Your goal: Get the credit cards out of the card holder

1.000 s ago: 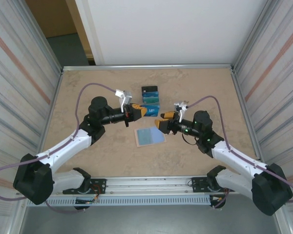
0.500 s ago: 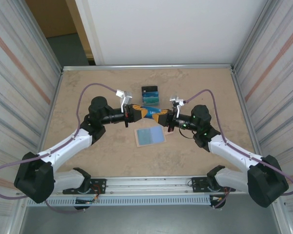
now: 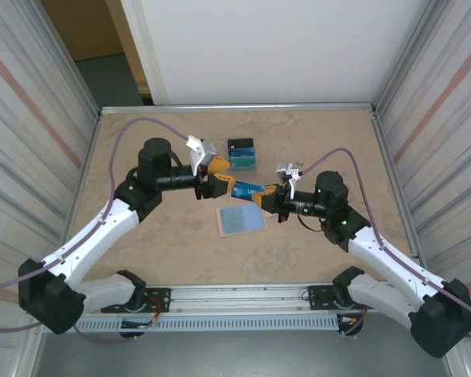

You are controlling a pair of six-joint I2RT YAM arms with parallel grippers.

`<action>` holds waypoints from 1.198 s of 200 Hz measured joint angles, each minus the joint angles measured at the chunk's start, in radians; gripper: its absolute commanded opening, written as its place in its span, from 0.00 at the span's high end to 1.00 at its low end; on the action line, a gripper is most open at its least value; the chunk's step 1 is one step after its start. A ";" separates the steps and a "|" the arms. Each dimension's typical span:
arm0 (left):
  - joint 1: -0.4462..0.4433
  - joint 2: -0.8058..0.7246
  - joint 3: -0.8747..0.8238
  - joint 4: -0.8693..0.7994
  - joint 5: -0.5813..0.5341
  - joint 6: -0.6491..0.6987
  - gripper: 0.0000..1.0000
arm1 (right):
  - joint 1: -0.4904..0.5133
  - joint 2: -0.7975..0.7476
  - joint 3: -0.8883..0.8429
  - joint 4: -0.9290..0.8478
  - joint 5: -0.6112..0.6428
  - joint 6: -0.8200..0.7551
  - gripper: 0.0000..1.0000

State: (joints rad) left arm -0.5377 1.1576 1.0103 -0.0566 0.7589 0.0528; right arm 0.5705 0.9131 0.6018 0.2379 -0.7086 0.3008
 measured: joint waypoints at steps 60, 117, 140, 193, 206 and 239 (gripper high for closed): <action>-0.108 0.081 0.229 -0.393 -0.028 0.316 0.39 | 0.008 -0.060 0.011 -0.168 -0.004 -0.090 1.00; -0.191 0.227 0.346 -0.580 -0.047 0.452 0.51 | 0.017 -0.060 0.027 -0.218 -0.007 -0.120 1.00; -0.191 0.282 0.392 -0.627 -0.046 0.474 0.71 | 0.019 -0.060 0.030 -0.223 -0.013 -0.129 1.00; -0.200 0.306 0.415 -0.684 -0.028 0.505 1.00 | 0.019 -0.050 0.031 -0.239 0.011 -0.134 0.82; -0.200 0.306 0.415 -0.683 -0.031 0.509 1.00 | 0.019 -0.050 0.031 -0.241 0.035 -0.138 0.60; -0.149 0.306 0.399 -0.605 -0.065 0.517 1.00 | 0.019 -0.080 0.031 -0.259 0.131 -0.138 0.34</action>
State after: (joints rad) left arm -0.6868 1.4631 1.4097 -0.6621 0.6937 0.5694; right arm 0.5900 0.8333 0.6323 -0.0216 -0.5774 0.1623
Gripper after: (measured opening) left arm 0.047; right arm 0.599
